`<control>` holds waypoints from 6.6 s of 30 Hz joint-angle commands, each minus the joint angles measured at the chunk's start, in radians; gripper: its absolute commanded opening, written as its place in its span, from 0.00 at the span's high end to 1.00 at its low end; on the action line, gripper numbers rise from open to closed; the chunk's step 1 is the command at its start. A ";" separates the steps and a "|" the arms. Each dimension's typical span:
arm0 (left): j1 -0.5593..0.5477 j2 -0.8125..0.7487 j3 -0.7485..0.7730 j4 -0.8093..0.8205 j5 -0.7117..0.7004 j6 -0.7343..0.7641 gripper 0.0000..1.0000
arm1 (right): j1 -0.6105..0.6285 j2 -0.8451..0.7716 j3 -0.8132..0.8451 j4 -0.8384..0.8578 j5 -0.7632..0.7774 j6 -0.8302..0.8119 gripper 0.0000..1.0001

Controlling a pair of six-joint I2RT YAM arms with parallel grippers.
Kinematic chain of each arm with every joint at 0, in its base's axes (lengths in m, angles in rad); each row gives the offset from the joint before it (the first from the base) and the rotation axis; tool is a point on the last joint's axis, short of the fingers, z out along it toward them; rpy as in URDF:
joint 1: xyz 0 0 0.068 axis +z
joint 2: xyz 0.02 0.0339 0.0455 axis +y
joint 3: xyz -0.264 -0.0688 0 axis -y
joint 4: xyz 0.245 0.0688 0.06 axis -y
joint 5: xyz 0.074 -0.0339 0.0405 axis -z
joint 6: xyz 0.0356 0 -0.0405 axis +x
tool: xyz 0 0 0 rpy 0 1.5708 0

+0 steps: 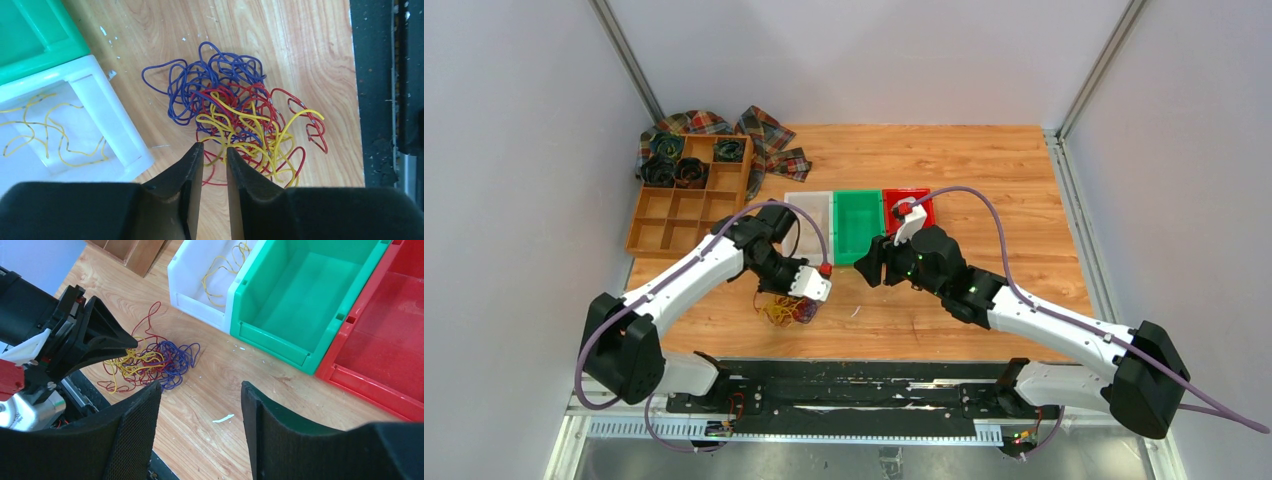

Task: Untangle the cables
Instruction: Untie the cable.

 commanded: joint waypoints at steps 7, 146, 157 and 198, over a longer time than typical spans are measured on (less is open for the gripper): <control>-0.013 -0.034 -0.033 0.093 0.008 -0.075 0.91 | -0.005 0.001 -0.005 0.009 0.008 -0.001 0.43; -0.013 -0.076 1.461 0.202 -0.024 -0.654 0.99 | 0.175 0.636 0.305 0.355 -0.165 0.168 0.72; -0.013 -0.131 1.340 0.615 -0.100 -0.656 1.00 | 0.174 0.610 0.259 0.330 -0.145 0.198 0.69; -0.013 -0.101 1.359 0.667 -0.121 -0.448 0.99 | 0.259 0.694 0.580 0.350 -0.283 0.003 0.39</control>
